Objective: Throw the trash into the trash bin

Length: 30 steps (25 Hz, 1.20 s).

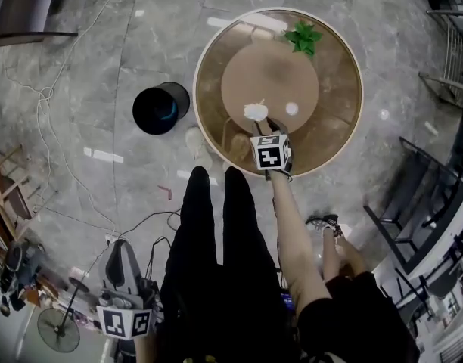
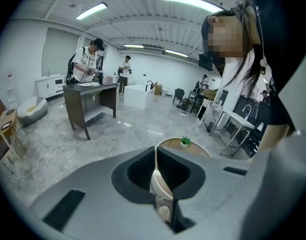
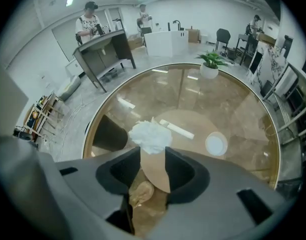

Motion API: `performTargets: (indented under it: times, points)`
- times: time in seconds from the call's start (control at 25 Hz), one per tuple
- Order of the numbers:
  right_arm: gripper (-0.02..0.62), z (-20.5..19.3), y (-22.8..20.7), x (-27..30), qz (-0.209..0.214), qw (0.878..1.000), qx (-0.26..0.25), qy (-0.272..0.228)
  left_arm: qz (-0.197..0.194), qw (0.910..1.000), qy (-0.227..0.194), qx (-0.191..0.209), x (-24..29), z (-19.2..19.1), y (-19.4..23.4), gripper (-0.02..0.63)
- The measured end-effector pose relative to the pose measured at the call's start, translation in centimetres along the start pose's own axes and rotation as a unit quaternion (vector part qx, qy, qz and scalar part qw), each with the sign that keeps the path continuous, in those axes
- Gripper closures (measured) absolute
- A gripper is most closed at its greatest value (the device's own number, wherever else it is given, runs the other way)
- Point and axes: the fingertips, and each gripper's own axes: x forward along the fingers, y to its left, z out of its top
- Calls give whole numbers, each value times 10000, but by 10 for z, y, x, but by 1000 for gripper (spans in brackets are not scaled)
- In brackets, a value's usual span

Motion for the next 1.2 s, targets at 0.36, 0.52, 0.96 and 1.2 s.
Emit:
performTargets:
  times: [0.36,0.52,0.96,1.2]
  points:
    - [582,11,-3,12,-396,9989,-263,1,124,9997,197,-37,1,-17,20,589]
    - [585,30,11,-5,-329,9981,-435,-288,165,9997,167,-67,-1,-18,24,589]
    - [586,107,118,-19,342,9834,-1592,-803,762,9953,-175,-572,-27,-17,62,589]
    - [585,142,232,-5,990,9581,-2518,-942,1344,9853,-433,-965,-56,-24,103,589]
